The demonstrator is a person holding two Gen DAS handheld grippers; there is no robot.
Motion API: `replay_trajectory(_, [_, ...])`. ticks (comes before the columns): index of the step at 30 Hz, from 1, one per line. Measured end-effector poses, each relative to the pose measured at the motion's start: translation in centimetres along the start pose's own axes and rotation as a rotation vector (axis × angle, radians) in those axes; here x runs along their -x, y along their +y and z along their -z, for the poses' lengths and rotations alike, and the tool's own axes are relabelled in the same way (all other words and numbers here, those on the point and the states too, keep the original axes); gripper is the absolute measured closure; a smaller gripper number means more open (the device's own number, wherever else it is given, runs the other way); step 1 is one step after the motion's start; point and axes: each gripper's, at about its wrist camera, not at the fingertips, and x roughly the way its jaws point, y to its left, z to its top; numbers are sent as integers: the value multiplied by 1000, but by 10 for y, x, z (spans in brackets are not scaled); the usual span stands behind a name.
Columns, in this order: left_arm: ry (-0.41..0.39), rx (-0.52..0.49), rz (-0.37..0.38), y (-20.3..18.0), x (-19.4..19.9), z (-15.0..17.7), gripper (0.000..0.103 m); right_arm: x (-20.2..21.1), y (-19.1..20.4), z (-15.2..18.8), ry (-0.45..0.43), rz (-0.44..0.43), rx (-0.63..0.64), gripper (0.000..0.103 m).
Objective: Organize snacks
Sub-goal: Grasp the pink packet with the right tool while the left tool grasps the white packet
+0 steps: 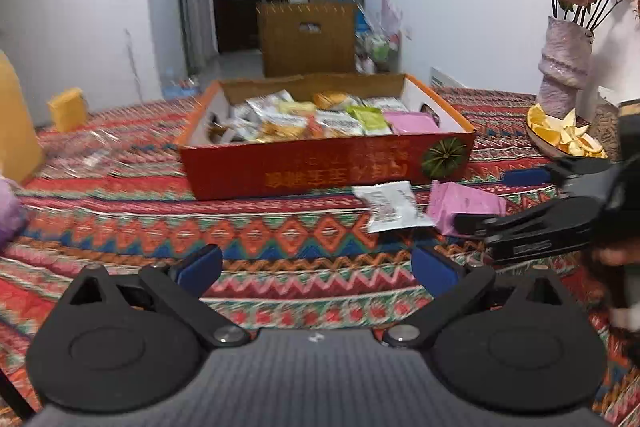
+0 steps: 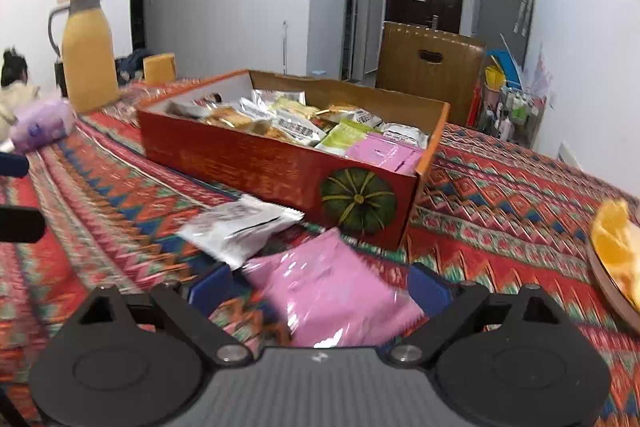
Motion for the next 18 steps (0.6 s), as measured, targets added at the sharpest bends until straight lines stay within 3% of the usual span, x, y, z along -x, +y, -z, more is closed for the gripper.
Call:
replay_trajectory(3, [20,-7,44,-9,-25,-13,0,-20,-1,2,7,5,60,19])
replay_trajectory(4, [16,-22,41,-13,-31,-16,0,-25,-4,3,26,-13,49,27])
replay_trajectory(6, [1,-60,33,-24,-48,-23,0,-27,-16,6,44,-63,-38,35])
replay_trajectory(8, [-3,-70,43,-35,-68,-30,0,-20,-25,7,56,-46,-106,43])
replay_trajectory(12, [16,-69,63,-53,-110,-35,7,-8,-32,13,40,63,-116,43])
replay_trajectory(14, [18,-148,46,-64,-128,-35,25,-8,-35,15,44,69,-136,42])
replay_trajectory(15, [24,-156,46,-65,-133,-34,29,-8,-36,16,47,67,-139,42])
replay_trajectory(18, [83,-105,93,-59,-145,-30,31,-13,-37,17,59,86,-124,41])
